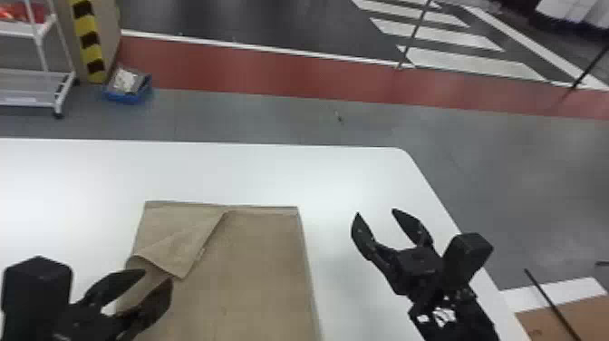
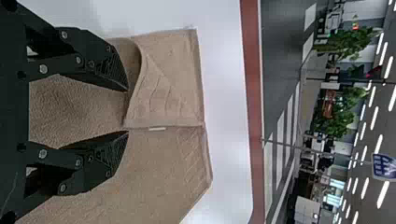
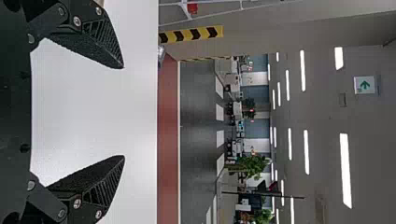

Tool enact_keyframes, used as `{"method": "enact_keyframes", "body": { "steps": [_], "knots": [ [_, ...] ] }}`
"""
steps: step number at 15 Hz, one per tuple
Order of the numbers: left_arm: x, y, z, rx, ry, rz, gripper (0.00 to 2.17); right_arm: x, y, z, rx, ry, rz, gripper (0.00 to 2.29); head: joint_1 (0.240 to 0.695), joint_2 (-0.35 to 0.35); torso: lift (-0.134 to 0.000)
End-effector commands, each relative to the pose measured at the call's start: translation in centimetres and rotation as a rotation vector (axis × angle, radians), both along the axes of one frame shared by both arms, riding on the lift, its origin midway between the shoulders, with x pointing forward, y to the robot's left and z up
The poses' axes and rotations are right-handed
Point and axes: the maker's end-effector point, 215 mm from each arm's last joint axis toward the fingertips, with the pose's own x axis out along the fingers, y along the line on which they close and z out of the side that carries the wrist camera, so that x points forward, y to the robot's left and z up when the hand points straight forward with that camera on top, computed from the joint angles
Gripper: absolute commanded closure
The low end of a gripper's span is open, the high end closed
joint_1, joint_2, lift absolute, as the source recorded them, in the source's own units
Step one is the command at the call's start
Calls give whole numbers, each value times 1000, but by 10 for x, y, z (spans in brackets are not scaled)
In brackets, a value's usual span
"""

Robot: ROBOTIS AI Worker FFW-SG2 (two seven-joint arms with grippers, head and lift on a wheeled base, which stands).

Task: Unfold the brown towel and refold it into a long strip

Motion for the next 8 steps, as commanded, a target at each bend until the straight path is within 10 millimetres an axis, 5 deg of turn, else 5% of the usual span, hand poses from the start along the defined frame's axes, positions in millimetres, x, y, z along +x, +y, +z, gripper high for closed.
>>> {"method": "enact_keyframes", "body": {
  "steps": [1, 5, 8],
  "knots": [
    [19, 29, 22, 6, -100, 72, 221, -1, 20, -3, -1, 4, 31, 259, 695, -266, -125],
    [48, 75, 56, 22, -260, 212, 205, -12, 92, -14, 58, 26, 173, 451, 695, -130, -125],
    [54, 74, 73, -12, -336, 232, 208, -29, 171, -30, 106, 62, 327, 471, 695, -12, -125]
  ]
}}
